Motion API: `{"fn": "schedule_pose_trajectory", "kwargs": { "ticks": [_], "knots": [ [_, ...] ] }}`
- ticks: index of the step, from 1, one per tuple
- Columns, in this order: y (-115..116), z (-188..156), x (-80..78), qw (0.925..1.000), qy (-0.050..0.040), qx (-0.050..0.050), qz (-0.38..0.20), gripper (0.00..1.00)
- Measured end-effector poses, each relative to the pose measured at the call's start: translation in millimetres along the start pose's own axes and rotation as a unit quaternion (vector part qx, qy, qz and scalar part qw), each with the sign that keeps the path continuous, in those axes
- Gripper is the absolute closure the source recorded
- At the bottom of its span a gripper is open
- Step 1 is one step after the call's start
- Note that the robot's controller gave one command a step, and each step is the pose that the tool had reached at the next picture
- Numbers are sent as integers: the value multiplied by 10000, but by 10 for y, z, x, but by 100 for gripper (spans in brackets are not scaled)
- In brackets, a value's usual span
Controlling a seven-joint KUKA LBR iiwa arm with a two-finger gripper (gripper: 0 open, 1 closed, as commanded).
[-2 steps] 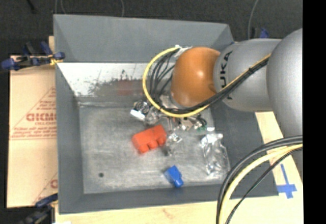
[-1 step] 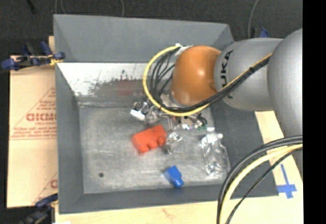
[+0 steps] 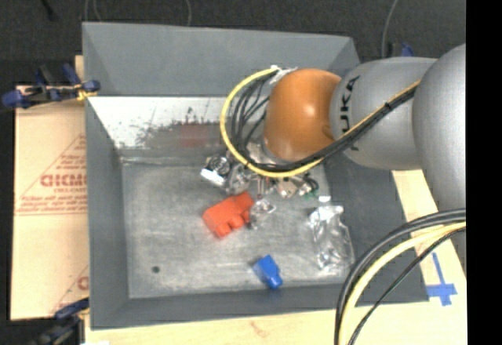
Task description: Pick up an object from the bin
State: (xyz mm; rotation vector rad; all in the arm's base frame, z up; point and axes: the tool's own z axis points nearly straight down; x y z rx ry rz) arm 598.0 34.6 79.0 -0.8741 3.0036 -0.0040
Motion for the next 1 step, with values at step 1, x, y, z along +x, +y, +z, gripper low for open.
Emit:
{"fn": "schedule_pose_trajectory", "kwargs": {
  "ticks": [1],
  "knots": [
    [-32,-684,-29,10000,12,3,29,100]
  ]
}}
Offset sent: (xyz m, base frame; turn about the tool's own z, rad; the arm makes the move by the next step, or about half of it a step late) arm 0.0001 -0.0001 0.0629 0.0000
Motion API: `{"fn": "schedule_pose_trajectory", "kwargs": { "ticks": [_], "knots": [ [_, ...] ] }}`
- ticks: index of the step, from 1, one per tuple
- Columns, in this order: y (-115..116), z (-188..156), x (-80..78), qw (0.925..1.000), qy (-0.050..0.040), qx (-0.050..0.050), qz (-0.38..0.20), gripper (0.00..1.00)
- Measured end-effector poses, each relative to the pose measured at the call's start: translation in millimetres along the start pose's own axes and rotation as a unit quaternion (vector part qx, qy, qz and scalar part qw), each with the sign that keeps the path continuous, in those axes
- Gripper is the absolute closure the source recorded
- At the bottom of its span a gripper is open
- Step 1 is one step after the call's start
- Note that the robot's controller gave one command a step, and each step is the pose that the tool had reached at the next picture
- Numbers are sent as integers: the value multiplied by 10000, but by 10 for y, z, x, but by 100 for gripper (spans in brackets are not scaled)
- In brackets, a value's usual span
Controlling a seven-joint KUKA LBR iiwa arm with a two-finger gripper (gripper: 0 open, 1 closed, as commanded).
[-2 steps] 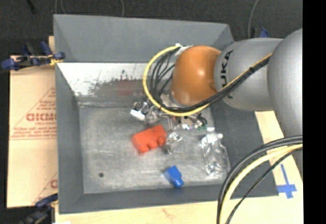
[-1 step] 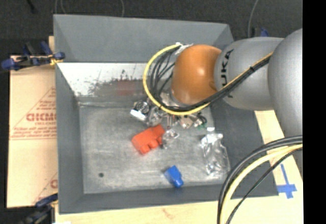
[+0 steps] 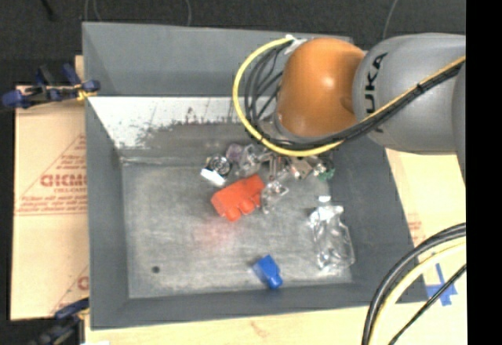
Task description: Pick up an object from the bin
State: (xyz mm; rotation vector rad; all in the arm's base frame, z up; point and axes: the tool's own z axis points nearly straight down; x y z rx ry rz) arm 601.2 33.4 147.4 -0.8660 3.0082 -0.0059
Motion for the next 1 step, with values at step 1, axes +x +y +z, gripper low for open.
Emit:
{"fn": "schedule_pose_trajectory", "kwargs": {
  "ticks": [1],
  "knots": [
    [-24,-231,-8,10000,20,-9,36,100]
  ]
}}
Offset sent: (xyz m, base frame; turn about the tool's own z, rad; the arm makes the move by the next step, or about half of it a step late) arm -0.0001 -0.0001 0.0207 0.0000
